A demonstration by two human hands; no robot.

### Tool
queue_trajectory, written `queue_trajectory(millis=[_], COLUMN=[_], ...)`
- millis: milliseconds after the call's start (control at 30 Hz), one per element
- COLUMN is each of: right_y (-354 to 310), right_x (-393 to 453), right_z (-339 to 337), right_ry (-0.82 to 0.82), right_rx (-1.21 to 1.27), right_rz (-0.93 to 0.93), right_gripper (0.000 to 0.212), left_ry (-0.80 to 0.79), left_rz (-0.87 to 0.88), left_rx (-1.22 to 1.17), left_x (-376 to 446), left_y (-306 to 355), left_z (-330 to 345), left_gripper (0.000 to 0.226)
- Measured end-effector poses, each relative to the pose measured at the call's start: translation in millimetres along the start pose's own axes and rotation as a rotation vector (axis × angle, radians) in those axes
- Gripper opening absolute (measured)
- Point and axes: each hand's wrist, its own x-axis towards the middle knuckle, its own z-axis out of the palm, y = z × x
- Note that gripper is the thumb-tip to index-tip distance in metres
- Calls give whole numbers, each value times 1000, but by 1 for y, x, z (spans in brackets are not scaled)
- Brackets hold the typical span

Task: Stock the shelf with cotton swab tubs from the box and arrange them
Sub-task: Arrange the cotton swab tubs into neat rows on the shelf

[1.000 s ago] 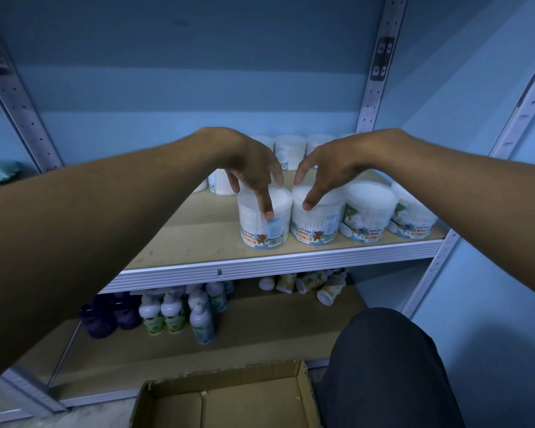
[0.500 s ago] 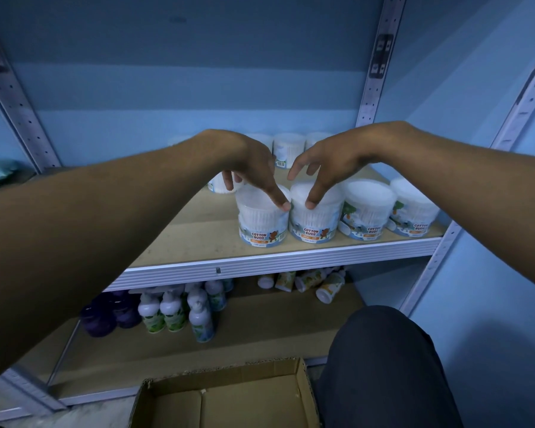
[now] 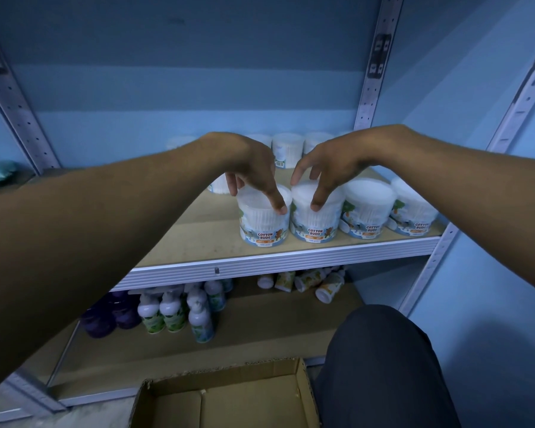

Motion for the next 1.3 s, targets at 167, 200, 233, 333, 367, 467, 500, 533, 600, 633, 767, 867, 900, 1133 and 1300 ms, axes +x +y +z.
queue_trajectory(millis=[167, 200, 233, 333, 367, 467, 500, 533, 600, 633, 767, 867, 900, 1133, 1300], right_y=[0, 0, 0, 2, 2, 1, 1, -1, -4, -6, -19, -32, -36, -70, -88], right_x=[0, 0, 0, -1, -1, 1, 3, 5, 9, 13, 26, 37, 40, 69, 97], right_z=[2, 3, 3, 3, 3, 1, 0, -1, -3, -3, -7, -10, -11, -13, -13], right_ry=[-4, -2, -2, -4, 1, 48, 66, 82, 109, 126, 198, 235, 244, 264, 253], right_rx=[9, 10, 10, 15, 24, 41, 44, 50, 59, 59, 48, 50, 54, 70, 126], right_rz=[0, 2, 4, 11, 11, -6, -15, -21, -29, -30, -46, -54, -51, -50, -2], right_gripper=[68, 68, 69, 72, 73, 72, 71, 70, 66, 64, 55, 49, 48, 56, 67], left_ry=[4, 3, 2, -1, -3, 3, 17, 36, 80, 97, 159, 186, 198, 309, 314], left_rz=[3, 3, 3, 3, 3, 17, 23, 27, 29, 28, 5, -32, -46, -120, -177], left_rx=[-9, -7, -8, -19, -22, -10, -8, -12, -15, -8, 38, 150, 183, 180, 134], left_x=[-1, -2, -2, -3, -3, -4, -5, -7, -12, -14, -25, -33, -35, -33, -18], left_y=[0, 0, -1, -1, -1, -2, -4, -7, -16, -20, -41, -59, -66, -116, -139], left_z=[0, 0, 1, 1, 0, -1, -2, -3, -7, -9, -14, -15, -15, -10, -10], left_gripper=[93, 92, 93, 97, 99, 100, 97, 93, 81, 76, 65, 60, 60, 67, 74])
